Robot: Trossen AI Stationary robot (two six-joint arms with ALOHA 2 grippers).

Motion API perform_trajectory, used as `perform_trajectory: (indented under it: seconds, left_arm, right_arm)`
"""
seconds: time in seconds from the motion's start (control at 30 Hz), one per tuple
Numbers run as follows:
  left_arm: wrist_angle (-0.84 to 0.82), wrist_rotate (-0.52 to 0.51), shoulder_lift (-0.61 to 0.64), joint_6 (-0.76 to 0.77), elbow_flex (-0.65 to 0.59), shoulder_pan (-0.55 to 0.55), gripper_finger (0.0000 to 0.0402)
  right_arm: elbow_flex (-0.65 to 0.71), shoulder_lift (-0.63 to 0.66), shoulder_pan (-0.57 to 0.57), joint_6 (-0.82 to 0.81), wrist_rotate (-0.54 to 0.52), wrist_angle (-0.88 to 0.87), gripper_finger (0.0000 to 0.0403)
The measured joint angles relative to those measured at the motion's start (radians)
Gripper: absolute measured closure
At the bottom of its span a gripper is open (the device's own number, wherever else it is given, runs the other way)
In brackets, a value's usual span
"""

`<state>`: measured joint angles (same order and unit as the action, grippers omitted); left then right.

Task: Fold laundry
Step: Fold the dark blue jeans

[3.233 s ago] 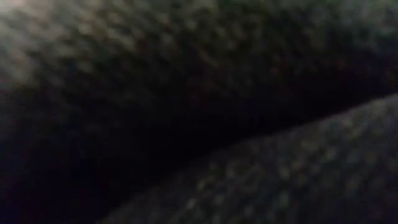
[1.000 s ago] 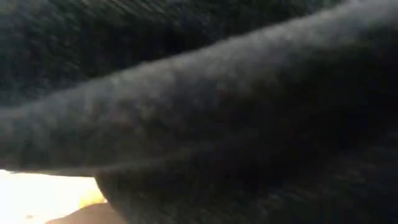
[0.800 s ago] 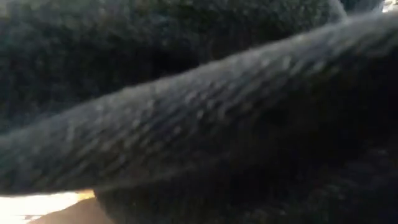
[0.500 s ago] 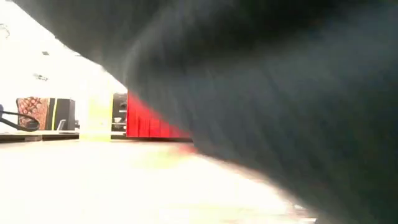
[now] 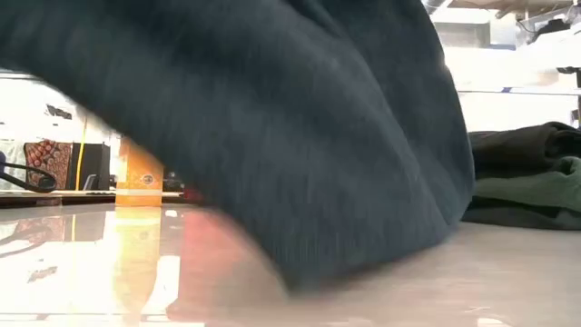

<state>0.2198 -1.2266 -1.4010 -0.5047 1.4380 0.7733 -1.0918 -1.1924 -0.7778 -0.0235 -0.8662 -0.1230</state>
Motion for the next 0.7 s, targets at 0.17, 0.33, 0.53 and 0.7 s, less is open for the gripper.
perform_trajectory:
  seconds: [0.17, 0.33, 0.53, 0.7]
  left_arm:
    - [-0.009, -0.004, -0.009, -0.117, 0.087, -0.1, 0.0385]
    - [-0.009, 0.006, -0.02, -0.221, 0.098, -0.206, 0.0385]
    - [-0.064, 0.435, -0.02, -0.052, 0.121, -0.242, 0.0386]
    - [-0.238, 0.568, -0.019, 0.083, 0.121, -0.248, 0.0386]
  right_arm:
    - [0.002, 0.008, 0.104, 0.003, 0.093, -0.013, 0.0374]
    - [0.003, 0.035, 0.236, 0.008, 0.105, -0.133, 0.0378]
    - [0.001, 0.059, 0.457, 0.165, 0.17, -0.134, 0.0372]
    - [0.023, 0.048, 0.72, 0.276, 0.378, -0.092, 0.0377]
